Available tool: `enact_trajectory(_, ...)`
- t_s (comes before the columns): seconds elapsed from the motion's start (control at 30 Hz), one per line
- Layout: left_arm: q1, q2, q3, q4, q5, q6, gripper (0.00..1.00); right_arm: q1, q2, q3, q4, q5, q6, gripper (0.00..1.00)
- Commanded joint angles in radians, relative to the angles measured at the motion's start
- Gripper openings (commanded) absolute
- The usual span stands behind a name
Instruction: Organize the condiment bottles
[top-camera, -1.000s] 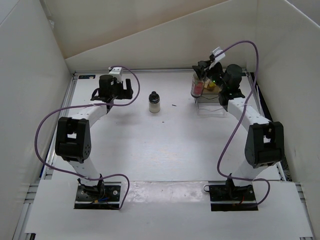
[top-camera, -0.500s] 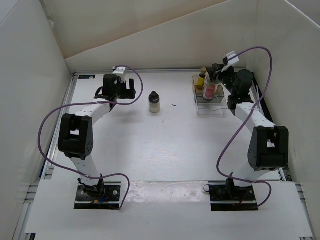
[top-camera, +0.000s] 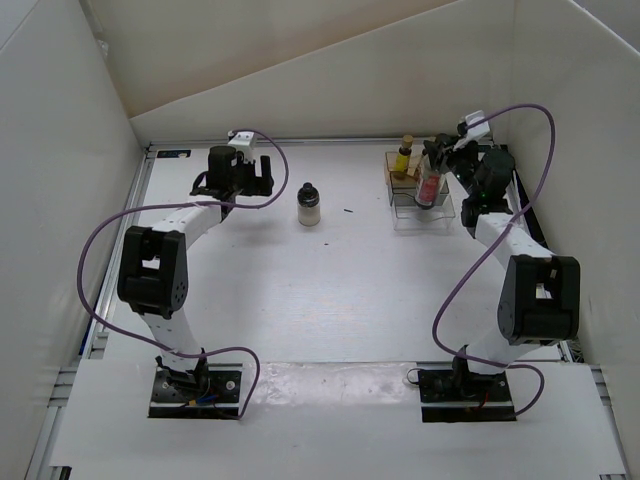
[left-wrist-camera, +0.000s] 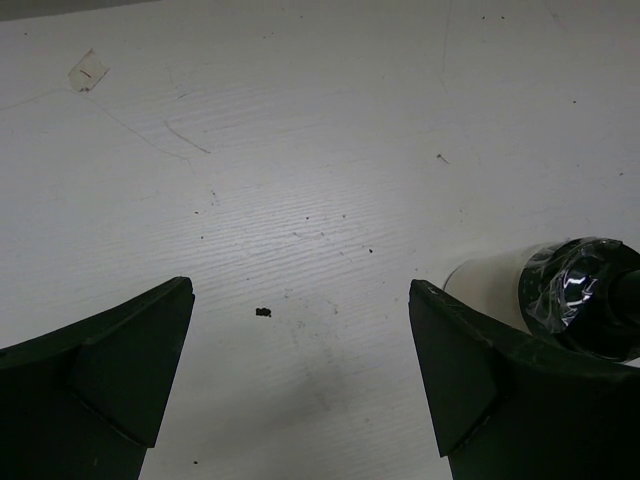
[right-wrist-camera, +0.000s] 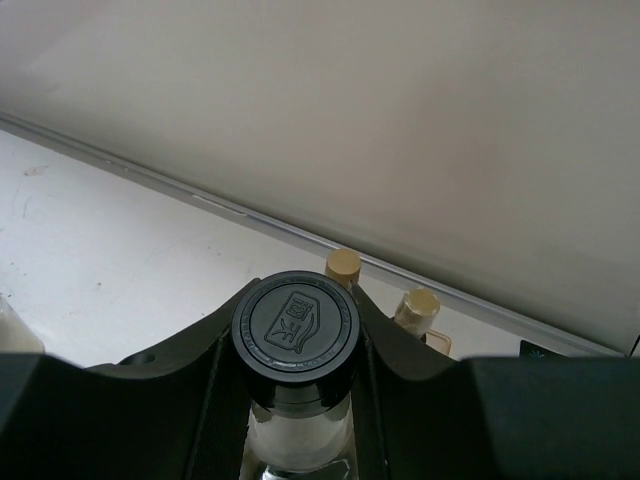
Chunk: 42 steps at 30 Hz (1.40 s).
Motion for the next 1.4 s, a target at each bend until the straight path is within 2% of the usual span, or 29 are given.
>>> enact_trajectory(0.0,-0.007,0.004,0.041,-0.005,-0.010,0.011,1.00,-0.005,-0.048,0.065,0.192,0.020,0.003,0.00)
enact_trajectory(0.87,0.010,0.093,0.130,-0.031,-0.020,0.012,1.00,-0.006,0.282,0.393,0.191,0.031,0.044,0.00)
enact_trajectory(1.0,0.010,0.100,0.135,-0.034,-0.019,0.014,1.00,-0.003,0.295,0.390,0.189,0.029,0.044,0.00)
enact_trajectory(1.37,0.012,0.097,0.130,-0.040,-0.020,0.023,1.00,0.001,0.270,0.234,0.292,0.028,0.039,0.00)
